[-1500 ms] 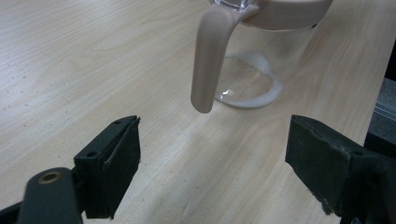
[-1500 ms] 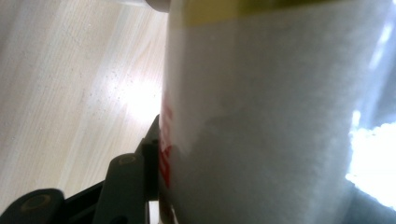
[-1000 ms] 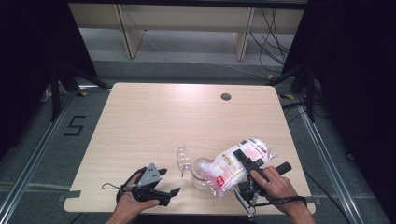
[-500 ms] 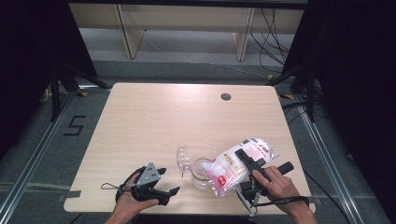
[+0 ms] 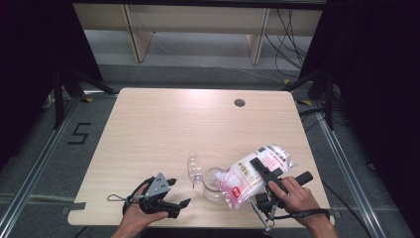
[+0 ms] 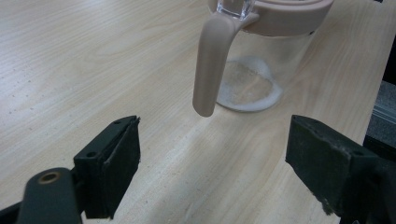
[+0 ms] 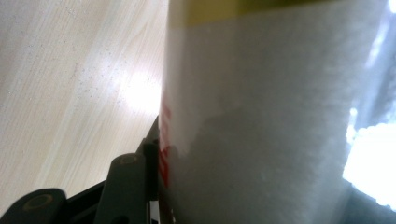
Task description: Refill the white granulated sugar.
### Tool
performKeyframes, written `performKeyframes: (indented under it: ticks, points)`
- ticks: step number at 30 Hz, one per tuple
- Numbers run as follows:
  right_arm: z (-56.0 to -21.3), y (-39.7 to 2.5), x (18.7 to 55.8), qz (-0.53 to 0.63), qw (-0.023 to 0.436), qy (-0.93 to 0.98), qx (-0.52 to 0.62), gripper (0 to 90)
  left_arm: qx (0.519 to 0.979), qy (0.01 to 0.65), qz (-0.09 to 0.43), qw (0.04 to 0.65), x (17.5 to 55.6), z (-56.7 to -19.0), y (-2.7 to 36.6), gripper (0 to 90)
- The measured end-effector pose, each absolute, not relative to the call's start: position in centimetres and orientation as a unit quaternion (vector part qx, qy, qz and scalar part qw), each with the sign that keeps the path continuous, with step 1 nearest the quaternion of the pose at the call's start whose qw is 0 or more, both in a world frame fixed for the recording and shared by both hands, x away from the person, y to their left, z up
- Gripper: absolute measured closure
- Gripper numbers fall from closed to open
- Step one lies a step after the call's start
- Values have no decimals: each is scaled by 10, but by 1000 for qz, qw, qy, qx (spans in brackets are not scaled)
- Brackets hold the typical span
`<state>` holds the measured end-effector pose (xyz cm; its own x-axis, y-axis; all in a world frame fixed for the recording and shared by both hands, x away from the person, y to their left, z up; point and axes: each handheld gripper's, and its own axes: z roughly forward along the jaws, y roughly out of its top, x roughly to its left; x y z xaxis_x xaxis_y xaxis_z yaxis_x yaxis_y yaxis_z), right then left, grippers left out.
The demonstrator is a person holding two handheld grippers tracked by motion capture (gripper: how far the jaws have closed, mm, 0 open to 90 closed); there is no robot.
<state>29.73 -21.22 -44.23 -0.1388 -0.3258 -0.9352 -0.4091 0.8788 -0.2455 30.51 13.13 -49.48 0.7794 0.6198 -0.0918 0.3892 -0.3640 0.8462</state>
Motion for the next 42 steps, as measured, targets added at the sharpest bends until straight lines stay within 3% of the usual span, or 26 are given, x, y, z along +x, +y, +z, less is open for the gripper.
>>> performKeyframes:
  ticks: [42]
  points:
    - [-439,-212,298,24,613,743,-266,524,817,309,123,470,305,-495,131,175]
